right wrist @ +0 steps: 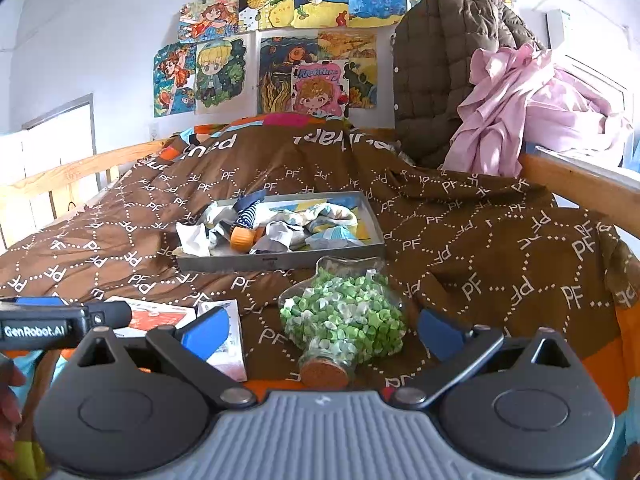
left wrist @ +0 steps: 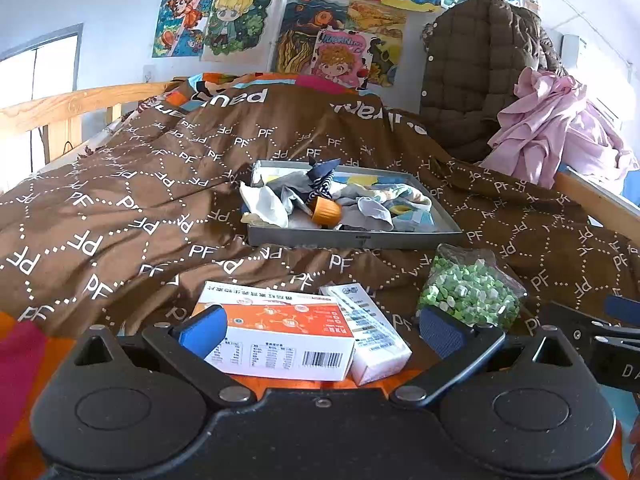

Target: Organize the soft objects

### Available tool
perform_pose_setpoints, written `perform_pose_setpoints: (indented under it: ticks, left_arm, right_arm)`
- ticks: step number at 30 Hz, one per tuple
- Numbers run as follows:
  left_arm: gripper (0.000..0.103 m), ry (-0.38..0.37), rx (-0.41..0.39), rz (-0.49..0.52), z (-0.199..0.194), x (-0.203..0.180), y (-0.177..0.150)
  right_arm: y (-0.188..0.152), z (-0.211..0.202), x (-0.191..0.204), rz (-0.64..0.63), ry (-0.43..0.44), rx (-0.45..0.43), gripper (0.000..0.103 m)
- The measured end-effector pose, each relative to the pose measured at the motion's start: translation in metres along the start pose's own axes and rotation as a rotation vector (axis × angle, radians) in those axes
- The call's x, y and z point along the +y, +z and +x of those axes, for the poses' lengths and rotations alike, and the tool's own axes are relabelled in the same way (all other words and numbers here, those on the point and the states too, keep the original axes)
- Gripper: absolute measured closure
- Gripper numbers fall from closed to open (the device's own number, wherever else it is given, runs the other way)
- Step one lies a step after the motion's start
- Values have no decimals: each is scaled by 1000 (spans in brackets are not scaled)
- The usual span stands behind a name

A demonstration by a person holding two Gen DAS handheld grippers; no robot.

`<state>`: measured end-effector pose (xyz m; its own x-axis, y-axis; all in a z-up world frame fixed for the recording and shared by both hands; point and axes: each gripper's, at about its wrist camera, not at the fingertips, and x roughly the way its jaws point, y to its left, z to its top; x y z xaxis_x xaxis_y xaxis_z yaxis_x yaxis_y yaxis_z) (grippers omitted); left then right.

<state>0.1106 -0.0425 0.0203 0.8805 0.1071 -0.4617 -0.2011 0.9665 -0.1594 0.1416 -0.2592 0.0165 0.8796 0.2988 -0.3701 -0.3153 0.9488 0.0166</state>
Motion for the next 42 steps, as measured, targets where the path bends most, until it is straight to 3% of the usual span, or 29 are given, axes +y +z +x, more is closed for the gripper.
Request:
perform_pose_setpoints:
  ticks: [5, 12, 42]
  left_arm:
    - [1, 4, 1, 22, -1, -5, -2]
    - [1, -43, -18, -31, -6, -3, -5]
    - [1, 67, 67, 48, -2, 3, -35]
  right_arm:
    - [-1, -4, -3, -4, -5, 39, 0]
    - [-5, -6, -3, -13, 12, 58, 0]
    - [-18, 20, -6, 14, 11, 151, 0]
